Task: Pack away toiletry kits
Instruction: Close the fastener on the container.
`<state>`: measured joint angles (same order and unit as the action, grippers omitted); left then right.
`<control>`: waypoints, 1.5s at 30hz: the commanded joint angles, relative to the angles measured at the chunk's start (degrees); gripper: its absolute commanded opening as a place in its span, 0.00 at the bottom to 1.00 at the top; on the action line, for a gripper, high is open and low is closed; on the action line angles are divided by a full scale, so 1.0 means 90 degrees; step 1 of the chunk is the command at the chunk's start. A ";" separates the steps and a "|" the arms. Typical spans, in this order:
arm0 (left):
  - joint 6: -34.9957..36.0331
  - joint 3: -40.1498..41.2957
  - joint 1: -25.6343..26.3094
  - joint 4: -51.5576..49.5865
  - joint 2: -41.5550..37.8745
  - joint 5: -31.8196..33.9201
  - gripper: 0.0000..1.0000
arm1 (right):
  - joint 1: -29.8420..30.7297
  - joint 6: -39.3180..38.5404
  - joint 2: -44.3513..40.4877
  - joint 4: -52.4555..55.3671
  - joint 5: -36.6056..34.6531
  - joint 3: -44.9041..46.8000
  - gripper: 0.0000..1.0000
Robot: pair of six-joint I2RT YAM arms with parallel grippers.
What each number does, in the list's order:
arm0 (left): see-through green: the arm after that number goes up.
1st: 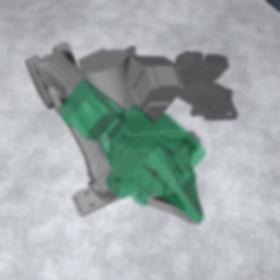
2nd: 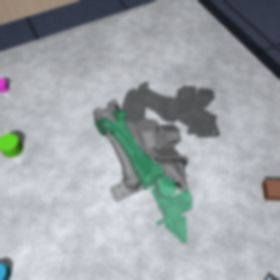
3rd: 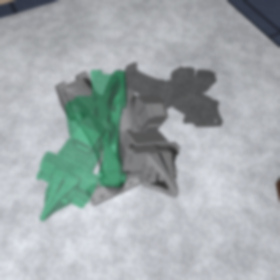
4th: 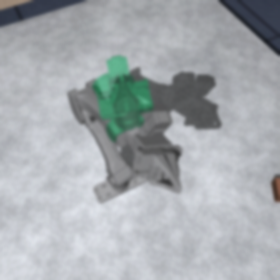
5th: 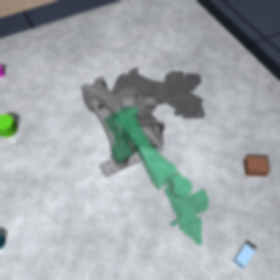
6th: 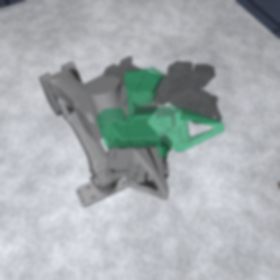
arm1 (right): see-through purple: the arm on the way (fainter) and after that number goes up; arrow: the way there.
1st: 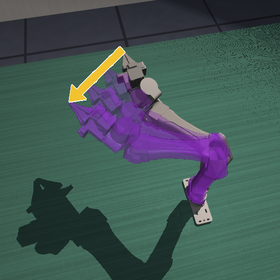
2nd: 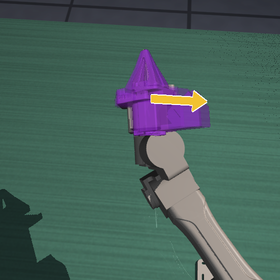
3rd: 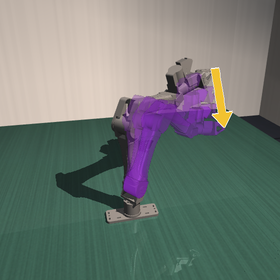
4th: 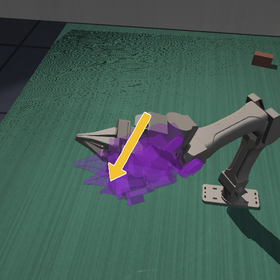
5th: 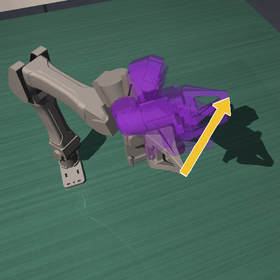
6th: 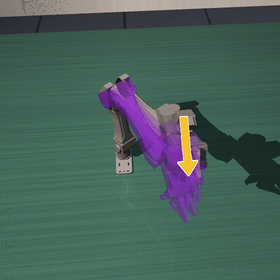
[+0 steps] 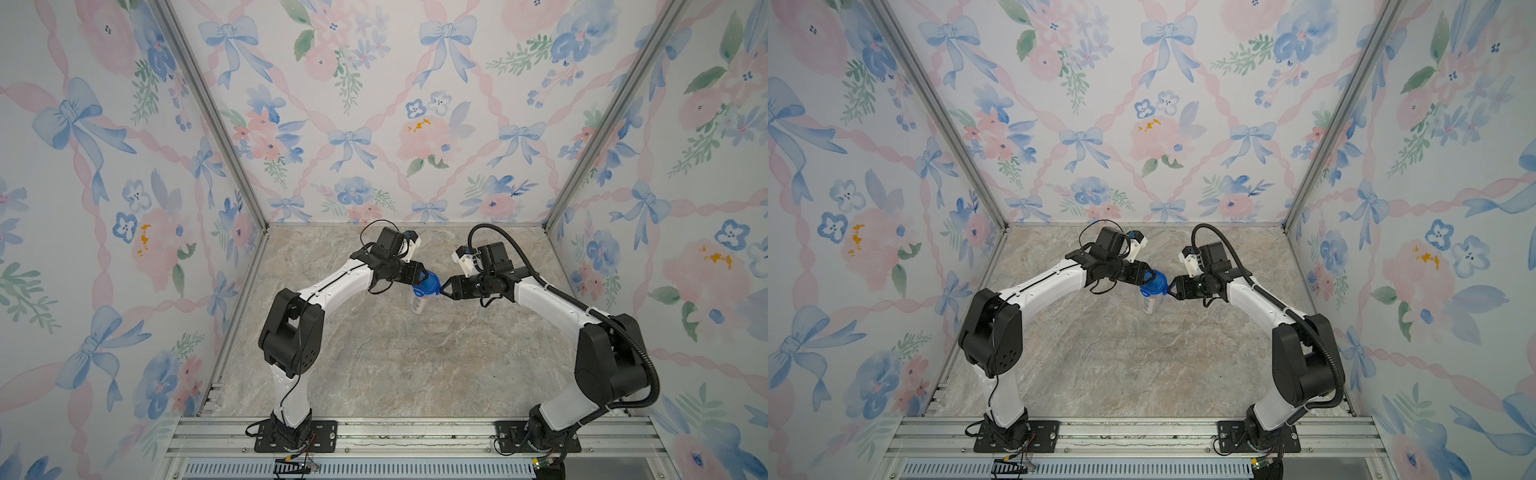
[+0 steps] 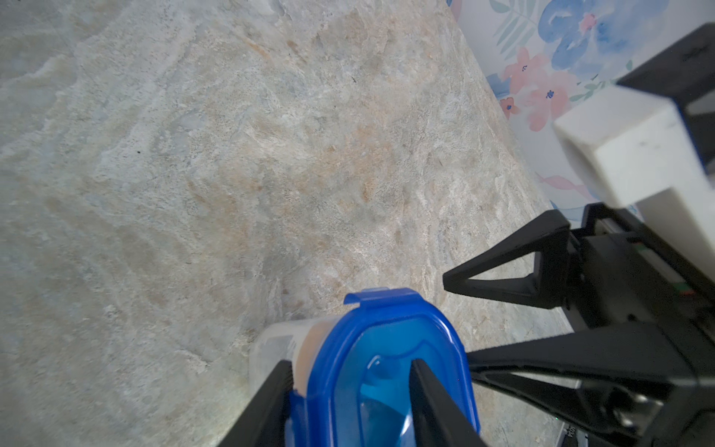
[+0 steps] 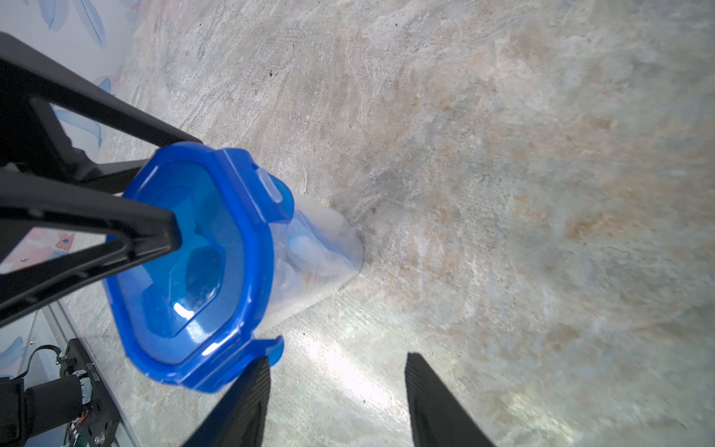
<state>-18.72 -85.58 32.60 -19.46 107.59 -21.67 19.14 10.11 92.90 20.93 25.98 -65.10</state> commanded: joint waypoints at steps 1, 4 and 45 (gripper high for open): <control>-0.0029 0.0334 0.0268 -0.0606 0.0081 -0.0618 0.49 | 0.0100 0.0252 0.0360 -0.0931 0.0197 0.0113 0.58; -0.0039 0.0391 0.0280 -0.0601 0.0142 -0.0658 0.45 | 0.0150 0.0311 0.0452 -0.1013 0.0223 0.0114 0.57; -0.0330 0.0891 -0.0723 -0.0250 -0.0216 -0.0980 0.56 | 0.0554 -0.0065 0.0287 -0.0251 -0.0332 -0.0618 0.56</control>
<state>-21.76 -79.72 26.22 -16.36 106.28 -32.03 23.38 11.27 97.65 16.27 24.82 -69.01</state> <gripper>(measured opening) 0.558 0.560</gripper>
